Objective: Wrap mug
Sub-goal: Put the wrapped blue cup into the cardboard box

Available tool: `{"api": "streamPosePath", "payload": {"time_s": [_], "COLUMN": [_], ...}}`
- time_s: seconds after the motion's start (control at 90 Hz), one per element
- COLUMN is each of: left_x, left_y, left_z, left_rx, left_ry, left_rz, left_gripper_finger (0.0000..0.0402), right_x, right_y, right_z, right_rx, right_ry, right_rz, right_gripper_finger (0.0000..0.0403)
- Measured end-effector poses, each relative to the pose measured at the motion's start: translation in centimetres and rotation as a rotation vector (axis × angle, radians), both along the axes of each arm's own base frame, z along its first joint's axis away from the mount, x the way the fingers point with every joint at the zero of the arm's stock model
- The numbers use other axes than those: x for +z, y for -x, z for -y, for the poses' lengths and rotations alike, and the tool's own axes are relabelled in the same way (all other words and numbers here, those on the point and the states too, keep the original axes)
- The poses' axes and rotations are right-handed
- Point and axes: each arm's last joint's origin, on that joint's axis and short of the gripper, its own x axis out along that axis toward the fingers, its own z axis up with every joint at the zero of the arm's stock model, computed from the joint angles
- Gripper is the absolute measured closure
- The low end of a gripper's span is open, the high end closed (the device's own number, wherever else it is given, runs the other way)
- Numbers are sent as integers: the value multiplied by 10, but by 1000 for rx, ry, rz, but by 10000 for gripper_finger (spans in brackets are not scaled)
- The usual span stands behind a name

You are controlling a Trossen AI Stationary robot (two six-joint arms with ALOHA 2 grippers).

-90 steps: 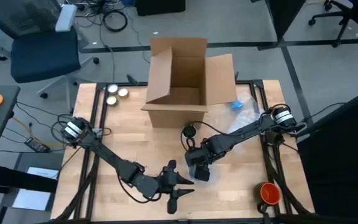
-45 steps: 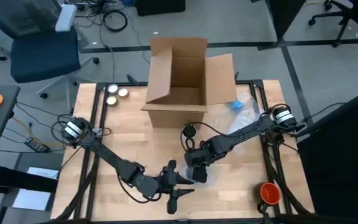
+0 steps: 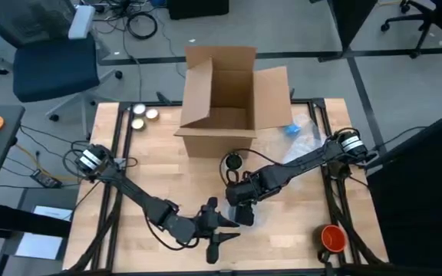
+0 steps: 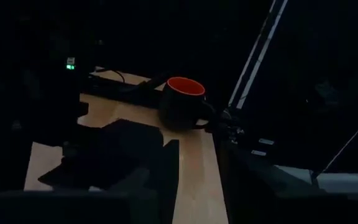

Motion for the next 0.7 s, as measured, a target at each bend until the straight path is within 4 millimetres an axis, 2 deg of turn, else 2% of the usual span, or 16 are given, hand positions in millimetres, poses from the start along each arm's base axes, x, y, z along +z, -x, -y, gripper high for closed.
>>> {"api": "streamPosePath", "payload": {"time_s": [0.333,0.5,0.7], "left_x": [0,0,0], "left_y": [0,0,0], "left_z": [0,0,0], "left_rx": [0,0,0], "left_ry": [0,0,-1], "left_rz": [0,0,-1], "left_gripper_finger": [296,296,296], "right_x": [28,24,4], "right_y": [14,14,11], "right_z": [0,-2,-1], "right_rx": [-7,-1,4], "right_ry": [7,12,5], "right_rz": [78,62,5], "right_gripper_finger": [183,183,183]}}
